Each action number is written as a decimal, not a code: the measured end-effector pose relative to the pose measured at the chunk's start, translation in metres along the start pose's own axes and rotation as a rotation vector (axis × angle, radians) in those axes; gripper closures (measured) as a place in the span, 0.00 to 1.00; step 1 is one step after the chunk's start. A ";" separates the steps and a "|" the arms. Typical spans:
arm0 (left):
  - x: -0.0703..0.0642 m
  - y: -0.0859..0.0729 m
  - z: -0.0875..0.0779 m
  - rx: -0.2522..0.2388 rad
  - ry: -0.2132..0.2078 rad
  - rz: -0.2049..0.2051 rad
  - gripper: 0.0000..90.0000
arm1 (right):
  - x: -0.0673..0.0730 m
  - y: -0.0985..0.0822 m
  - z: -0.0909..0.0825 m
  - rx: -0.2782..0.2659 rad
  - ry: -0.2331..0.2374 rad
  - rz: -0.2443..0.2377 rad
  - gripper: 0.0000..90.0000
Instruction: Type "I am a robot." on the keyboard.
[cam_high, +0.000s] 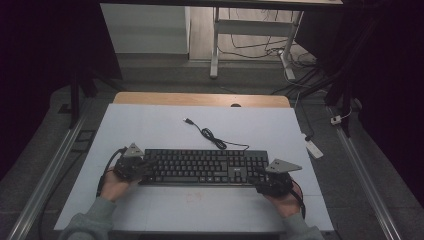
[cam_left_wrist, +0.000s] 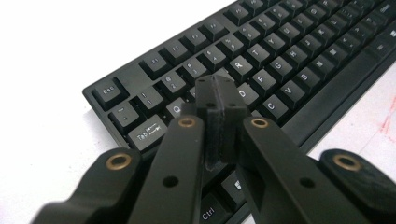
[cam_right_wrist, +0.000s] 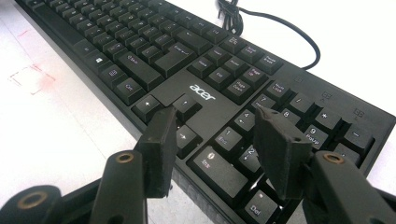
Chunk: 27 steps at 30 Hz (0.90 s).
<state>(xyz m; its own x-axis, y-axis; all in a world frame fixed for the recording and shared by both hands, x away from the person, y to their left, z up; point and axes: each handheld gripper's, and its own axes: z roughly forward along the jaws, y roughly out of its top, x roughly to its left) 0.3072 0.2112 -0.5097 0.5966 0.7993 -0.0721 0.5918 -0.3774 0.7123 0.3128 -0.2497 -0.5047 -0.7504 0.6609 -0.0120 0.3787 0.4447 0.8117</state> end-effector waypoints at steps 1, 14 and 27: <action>0.000 0.000 0.001 0.008 -0.001 0.006 0.99 | 0.000 0.000 0.000 -0.002 0.002 0.001 0.55; -0.001 -0.001 0.013 0.050 0.020 0.016 0.99 | 0.000 0.000 0.000 0.002 -0.001 -0.001 0.55; -0.001 -0.002 0.016 0.055 0.025 0.017 0.99 | 0.000 0.000 0.000 0.001 -0.002 -0.001 0.55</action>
<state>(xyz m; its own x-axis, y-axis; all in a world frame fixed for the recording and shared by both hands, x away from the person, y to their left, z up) 0.3136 0.2036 -0.5220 0.5933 0.8039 -0.0421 0.6110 -0.4156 0.6738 0.3130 -0.2495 -0.5043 -0.7494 0.6620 -0.0138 0.3790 0.4459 0.8109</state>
